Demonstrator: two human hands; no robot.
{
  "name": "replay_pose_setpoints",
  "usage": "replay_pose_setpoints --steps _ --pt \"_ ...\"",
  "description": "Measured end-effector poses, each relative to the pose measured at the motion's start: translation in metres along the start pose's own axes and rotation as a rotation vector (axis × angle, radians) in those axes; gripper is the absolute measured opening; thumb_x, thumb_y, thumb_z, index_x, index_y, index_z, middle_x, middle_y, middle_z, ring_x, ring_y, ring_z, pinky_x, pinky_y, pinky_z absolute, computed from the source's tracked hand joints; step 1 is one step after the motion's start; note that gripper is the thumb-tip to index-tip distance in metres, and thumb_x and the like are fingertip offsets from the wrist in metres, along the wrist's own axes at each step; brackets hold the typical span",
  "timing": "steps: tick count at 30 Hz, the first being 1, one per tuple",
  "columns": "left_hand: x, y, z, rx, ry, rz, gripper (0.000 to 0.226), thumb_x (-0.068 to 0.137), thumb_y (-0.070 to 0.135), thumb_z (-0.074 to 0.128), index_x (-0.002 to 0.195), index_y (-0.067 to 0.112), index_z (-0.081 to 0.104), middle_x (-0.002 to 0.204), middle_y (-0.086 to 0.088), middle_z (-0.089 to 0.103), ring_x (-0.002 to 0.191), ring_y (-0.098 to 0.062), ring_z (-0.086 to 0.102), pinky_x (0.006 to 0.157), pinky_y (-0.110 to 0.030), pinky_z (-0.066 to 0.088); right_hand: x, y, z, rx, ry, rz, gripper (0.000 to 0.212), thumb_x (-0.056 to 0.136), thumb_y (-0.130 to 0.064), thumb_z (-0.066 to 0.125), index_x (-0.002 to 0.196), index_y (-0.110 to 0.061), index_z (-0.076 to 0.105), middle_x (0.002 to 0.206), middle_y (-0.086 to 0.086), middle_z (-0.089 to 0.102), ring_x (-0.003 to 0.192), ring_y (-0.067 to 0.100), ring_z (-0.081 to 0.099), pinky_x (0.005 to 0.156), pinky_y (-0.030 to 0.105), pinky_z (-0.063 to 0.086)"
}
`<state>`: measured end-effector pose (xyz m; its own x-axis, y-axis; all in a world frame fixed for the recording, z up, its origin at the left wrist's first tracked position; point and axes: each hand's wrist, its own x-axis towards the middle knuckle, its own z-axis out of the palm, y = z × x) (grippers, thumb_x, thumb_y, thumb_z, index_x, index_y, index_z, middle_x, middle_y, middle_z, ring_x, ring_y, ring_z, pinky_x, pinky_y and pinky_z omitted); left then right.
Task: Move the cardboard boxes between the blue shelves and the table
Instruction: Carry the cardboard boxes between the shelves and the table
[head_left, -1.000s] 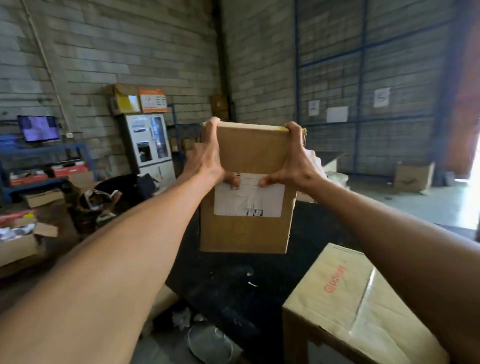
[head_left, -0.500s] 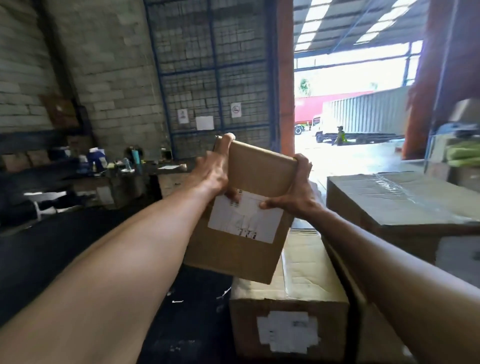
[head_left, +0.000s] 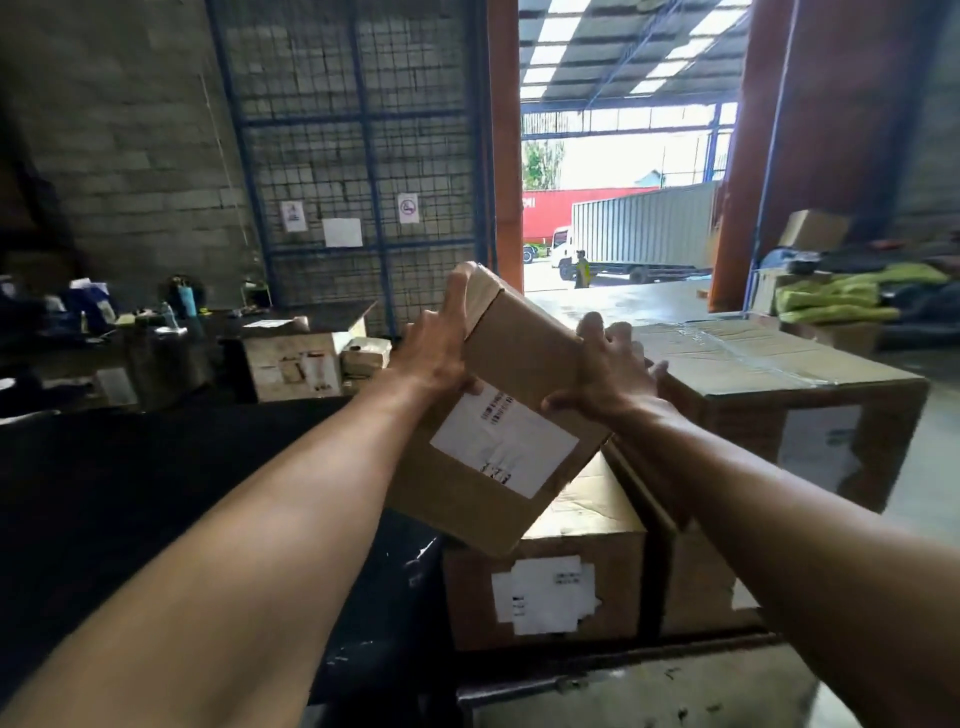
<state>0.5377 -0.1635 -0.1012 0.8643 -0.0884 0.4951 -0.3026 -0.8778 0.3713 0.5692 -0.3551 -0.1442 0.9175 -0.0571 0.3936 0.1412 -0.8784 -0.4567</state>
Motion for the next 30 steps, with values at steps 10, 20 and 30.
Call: replay_pose_setpoints --steps 10,20,30 --pt "-0.026 -0.046 0.016 -0.283 0.033 -0.262 0.136 0.059 0.016 0.093 0.150 0.031 -0.006 0.134 -0.022 0.051 0.105 -0.029 0.061 0.087 -0.034 0.048 -0.001 -0.048 -0.020 -0.242 -0.068 -0.453 0.107 0.074 -0.023 0.083 0.131 -0.062 0.001 0.127 0.025 0.042 0.106 0.045 0.057 0.084 0.054 0.055" --pt "-0.051 -0.093 0.067 -0.370 -0.001 -0.584 0.099 0.065 0.033 0.088 0.147 0.027 0.033 0.145 -0.009 0.042 0.133 -0.031 0.040 0.105 -0.039 0.033 0.002 -0.025 -0.026 -0.128 -0.082 -0.341 0.080 0.080 -0.019 0.079 0.139 -0.033 0.026 0.125 0.013 0.036 0.106 0.041 0.051 0.077 0.050 0.052" --pt "-0.010 -0.056 0.036 -0.162 0.033 -0.399 0.083 0.075 0.022 0.083 0.147 0.025 0.041 0.126 -0.009 0.063 0.118 -0.024 0.057 0.098 -0.029 0.043 0.006 0.044 0.009 0.210 0.034 -0.069 0.095 0.059 -0.037 0.092 0.130 -0.029 0.028 0.111 0.015 0.056 0.092 0.032 0.057 0.068 0.037 0.046"
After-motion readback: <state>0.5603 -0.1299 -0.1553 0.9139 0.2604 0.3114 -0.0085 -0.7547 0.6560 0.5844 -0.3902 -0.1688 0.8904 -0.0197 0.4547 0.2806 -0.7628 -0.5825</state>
